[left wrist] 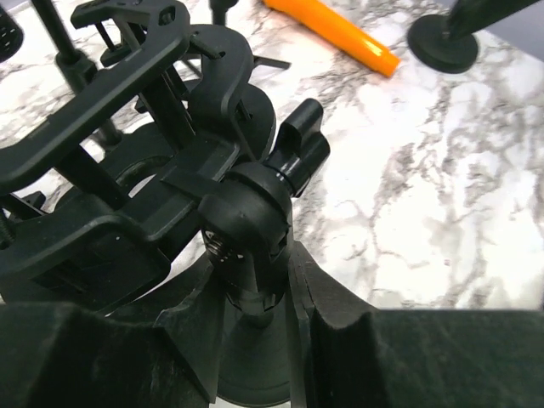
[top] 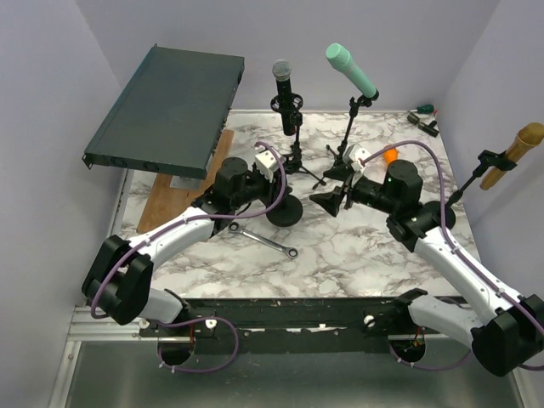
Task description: Remove the microphone from the stand
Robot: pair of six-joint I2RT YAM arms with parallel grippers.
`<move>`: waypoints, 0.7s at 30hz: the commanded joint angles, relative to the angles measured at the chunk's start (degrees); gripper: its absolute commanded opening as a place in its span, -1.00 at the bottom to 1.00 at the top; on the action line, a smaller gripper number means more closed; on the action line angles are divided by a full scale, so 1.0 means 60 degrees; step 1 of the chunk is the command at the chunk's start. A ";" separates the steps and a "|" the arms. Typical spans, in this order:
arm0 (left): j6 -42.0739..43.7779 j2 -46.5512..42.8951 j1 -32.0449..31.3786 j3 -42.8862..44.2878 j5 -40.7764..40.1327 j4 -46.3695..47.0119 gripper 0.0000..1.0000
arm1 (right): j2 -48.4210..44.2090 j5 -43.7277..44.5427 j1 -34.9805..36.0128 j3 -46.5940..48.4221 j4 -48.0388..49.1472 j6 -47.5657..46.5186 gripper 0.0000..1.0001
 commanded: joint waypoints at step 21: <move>0.0452 0.1747 0.1106 -0.0767 -0.2171 0.3182 -0.91 | 0.0267 0.1672 -0.0097 -0.1145 0.0998 -0.0424 0.57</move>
